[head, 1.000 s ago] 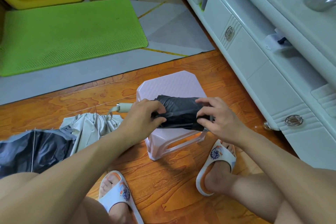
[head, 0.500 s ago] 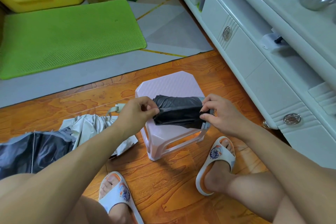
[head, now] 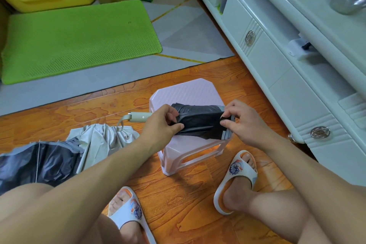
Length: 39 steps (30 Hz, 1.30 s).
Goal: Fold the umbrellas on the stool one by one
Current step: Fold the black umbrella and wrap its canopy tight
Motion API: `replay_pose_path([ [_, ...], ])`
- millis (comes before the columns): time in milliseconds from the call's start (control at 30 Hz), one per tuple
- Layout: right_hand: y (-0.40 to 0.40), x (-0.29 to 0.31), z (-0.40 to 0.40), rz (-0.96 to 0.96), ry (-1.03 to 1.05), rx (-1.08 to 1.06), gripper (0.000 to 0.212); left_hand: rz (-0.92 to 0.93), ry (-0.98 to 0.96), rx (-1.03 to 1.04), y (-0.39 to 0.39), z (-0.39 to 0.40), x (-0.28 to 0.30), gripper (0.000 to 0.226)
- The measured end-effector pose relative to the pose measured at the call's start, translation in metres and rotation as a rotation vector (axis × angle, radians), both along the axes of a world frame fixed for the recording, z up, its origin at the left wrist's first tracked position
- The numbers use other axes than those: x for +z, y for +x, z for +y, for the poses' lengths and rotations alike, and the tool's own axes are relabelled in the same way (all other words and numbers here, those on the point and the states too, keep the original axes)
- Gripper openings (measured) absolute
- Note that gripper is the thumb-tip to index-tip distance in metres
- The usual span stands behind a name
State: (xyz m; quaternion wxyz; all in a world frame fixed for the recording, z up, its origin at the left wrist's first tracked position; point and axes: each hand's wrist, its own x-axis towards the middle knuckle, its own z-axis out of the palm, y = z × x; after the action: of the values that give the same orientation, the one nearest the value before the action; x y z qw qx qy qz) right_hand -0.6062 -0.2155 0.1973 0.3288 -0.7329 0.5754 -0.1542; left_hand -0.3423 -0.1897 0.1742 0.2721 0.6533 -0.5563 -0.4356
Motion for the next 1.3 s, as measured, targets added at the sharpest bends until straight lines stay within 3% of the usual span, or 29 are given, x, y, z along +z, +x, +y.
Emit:
replay_pose_path([
  [200,0.000,-0.002,-0.001,0.013,-0.003,-0.015,0.010,-0.034,0.008,0.063,-0.007,0.004,-0.001,0.030],
  [367,0.002,-0.003,-0.001,-0.003,-0.018,-0.046,0.010,-0.031,0.140,0.111,-0.005,0.004,-0.001,0.028],
  [667,0.003,0.001,0.000,-0.016,0.005,-0.036,0.008,0.255,0.132,0.133,-0.002,0.007,0.003,0.007],
  [767,0.003,0.000,0.000,-0.017,0.010,-0.035,0.008,0.280,0.169,0.138,-0.003,0.009,0.002,0.019],
  [1033,0.002,-0.002,-0.001,-0.020,0.001,-0.040,0.013,0.417,0.174,0.154,0.001,0.000,0.006,0.013],
  [1167,0.002,-0.003,-0.004,-0.011,-0.002,-0.051,0.007,0.264,0.058,-0.015,0.003,-0.006,0.006,0.024],
  [1300,0.005,-0.002,-0.012,0.010,-0.008,-0.055,0.006,-0.138,-0.133,-0.120,0.002,-0.031,0.003,0.009],
])
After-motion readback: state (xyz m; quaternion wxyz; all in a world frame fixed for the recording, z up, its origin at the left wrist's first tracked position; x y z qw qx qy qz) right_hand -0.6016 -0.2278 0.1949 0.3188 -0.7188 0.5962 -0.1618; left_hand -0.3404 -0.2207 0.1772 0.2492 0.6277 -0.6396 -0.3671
